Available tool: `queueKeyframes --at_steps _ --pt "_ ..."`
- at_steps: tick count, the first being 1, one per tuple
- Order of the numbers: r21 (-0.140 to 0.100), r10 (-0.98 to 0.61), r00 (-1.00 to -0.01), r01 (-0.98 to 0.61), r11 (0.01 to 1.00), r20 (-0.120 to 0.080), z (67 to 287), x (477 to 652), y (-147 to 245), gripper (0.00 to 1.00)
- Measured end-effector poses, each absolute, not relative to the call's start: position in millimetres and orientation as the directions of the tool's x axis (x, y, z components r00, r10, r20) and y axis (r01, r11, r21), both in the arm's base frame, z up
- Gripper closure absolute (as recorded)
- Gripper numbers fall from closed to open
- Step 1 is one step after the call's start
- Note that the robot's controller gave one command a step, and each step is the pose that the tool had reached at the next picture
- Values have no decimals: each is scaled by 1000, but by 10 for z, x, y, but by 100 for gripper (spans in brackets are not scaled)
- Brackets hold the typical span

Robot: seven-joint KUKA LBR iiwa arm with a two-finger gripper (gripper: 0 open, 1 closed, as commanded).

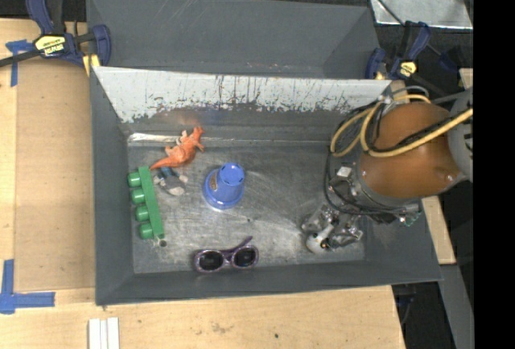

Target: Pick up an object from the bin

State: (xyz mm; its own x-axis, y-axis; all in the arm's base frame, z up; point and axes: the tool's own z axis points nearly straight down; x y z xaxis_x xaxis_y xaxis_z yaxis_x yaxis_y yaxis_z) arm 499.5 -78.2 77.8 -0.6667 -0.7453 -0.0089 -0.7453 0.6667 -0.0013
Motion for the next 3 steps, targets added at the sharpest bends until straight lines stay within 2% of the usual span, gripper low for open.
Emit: queueKeyframes --at_steps 1,3 --pt "4 -745 -667 -745 667 -1 930 4975 -790 100" --pt "-3 -743 -669 -743 669 -3 1243 4988 -805 100"
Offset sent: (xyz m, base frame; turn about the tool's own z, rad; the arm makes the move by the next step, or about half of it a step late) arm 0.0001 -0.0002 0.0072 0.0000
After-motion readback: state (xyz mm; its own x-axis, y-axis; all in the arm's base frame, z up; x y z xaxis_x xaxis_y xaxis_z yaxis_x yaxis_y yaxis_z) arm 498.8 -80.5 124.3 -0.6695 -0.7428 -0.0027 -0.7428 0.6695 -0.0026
